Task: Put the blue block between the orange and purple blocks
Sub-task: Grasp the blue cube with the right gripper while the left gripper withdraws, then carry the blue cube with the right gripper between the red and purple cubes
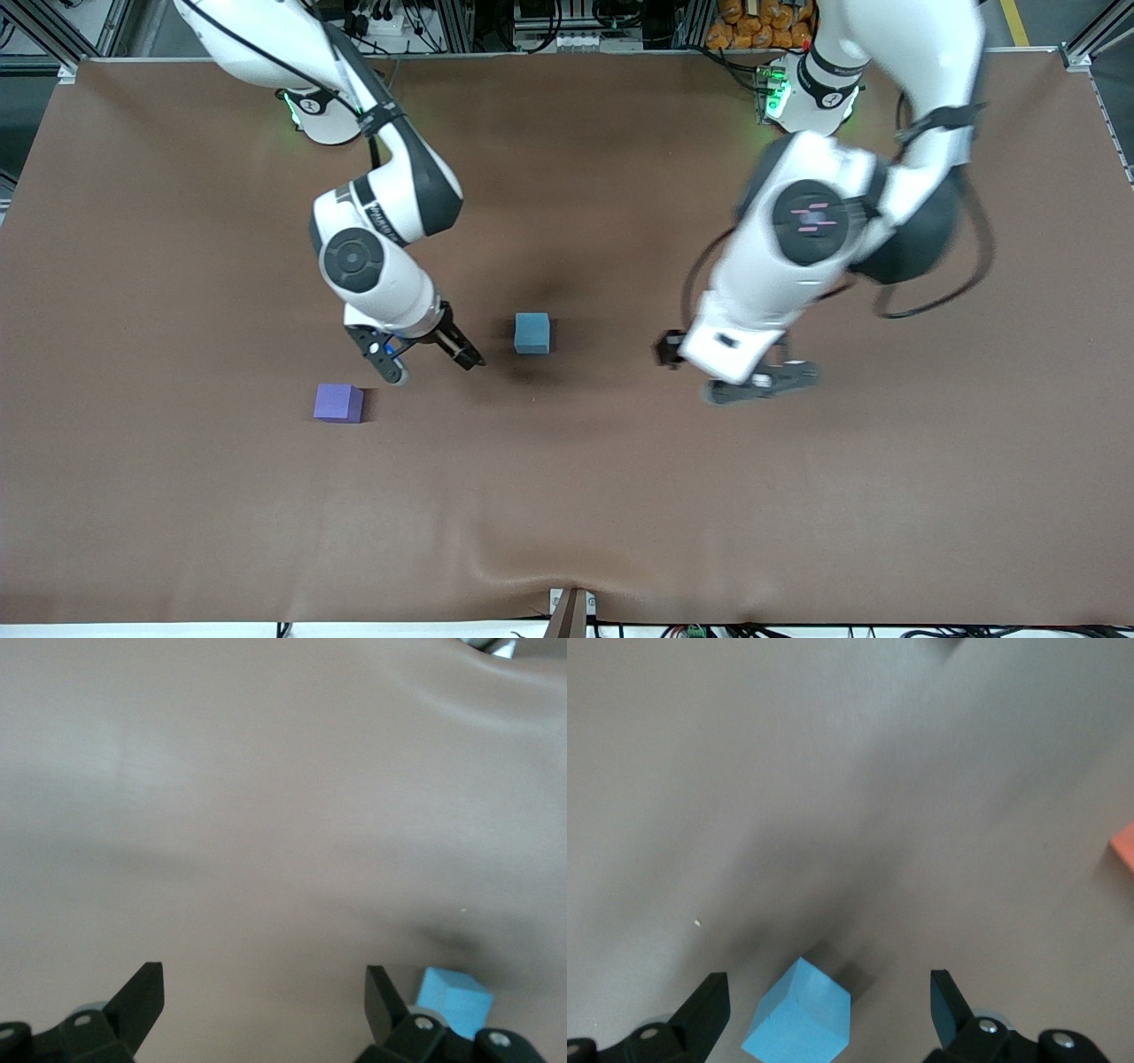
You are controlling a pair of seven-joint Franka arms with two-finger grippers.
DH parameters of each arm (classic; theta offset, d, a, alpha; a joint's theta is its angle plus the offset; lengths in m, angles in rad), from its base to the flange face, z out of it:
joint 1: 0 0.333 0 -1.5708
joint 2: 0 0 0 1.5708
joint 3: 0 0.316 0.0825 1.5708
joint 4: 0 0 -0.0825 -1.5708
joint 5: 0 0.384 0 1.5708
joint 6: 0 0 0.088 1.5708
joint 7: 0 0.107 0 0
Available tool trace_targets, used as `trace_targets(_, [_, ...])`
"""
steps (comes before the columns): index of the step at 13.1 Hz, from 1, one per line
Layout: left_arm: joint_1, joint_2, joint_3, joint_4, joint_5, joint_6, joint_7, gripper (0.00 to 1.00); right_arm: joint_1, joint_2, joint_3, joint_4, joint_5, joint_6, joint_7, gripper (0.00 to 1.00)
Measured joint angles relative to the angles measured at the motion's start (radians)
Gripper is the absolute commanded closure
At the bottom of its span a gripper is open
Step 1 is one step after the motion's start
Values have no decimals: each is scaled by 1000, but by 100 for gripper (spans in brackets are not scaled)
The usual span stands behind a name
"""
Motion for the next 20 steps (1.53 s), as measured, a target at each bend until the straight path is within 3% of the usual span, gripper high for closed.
trace_targets(4, [151,-80,1,-3,19,-94,154,0,40,41,0,2,0,38,180,0])
trace_targets(10, [266,-171,-2,-20,75,-142,245,0,123,155,0,10,-1,178,409,0])
trace_targets(15, [361,-286,-12,-131,75,-146,317,0,139,185,0,28,-1,203,443,0])
trace_targets(20, [373,-446,-26,-298,29,-154,347,0,161,187,0,32,-1,202,483,0])
